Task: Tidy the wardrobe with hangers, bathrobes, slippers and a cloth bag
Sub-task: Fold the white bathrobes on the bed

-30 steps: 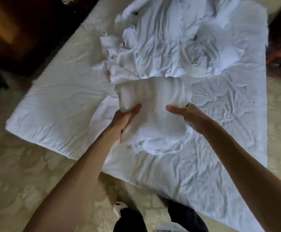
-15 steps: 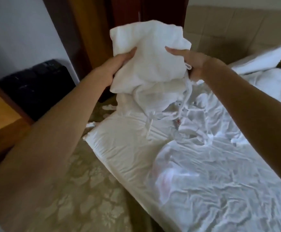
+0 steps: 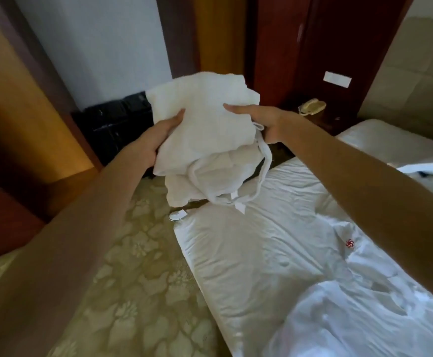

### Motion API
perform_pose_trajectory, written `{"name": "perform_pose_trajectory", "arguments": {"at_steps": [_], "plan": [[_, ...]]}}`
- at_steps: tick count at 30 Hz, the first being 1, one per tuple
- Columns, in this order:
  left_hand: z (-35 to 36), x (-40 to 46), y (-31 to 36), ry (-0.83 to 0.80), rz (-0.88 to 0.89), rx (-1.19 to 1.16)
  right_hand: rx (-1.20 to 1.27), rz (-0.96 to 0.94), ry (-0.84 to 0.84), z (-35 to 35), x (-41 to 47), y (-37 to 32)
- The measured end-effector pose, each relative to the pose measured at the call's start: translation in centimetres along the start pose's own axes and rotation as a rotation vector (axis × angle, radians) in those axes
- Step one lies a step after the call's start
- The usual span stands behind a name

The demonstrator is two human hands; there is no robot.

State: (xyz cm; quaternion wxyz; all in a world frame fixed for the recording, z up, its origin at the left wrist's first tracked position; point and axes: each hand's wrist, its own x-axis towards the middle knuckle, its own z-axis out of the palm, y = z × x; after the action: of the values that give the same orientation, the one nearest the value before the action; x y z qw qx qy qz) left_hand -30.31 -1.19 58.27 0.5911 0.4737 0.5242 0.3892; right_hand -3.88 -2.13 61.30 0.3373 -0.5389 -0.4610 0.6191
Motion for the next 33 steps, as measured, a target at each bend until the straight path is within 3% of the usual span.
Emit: {"name": "perform_pose_trajectory", "arguments": {"at_steps": [6, 12, 21, 26, 30, 33], "plan": [[-3.0, 4.9, -5.5, 0.101, -0.149, -0.181, -0.004, 0.133, -0.095, 1.5, 9.6, 2.9], [-2.0, 13.1, -15.1, 0.075, -0.352, -0.212, -0.006, 0.362, -0.160, -1.5, 20.1, 12.7], [4.0, 28.2, -35.9, 0.173, -0.607, -0.199, -0.170, 0.541, -0.016, -11.7, 36.3, 32.4], [5.3, 33.6, -47.6, 0.309, -0.700, 0.003, -0.199, 0.537, 0.023, -11.8, 43.3, 43.4], [4.5, 37.6, -54.6, 0.347, -0.703, 0.083, -0.052, 0.506, 0.185, -11.5, 47.5, 51.1], [4.0, 39.6, -56.5, 0.286, -0.699, 0.121, -0.007, 0.514, 0.170, -12.5, 49.1, 52.8]]}}
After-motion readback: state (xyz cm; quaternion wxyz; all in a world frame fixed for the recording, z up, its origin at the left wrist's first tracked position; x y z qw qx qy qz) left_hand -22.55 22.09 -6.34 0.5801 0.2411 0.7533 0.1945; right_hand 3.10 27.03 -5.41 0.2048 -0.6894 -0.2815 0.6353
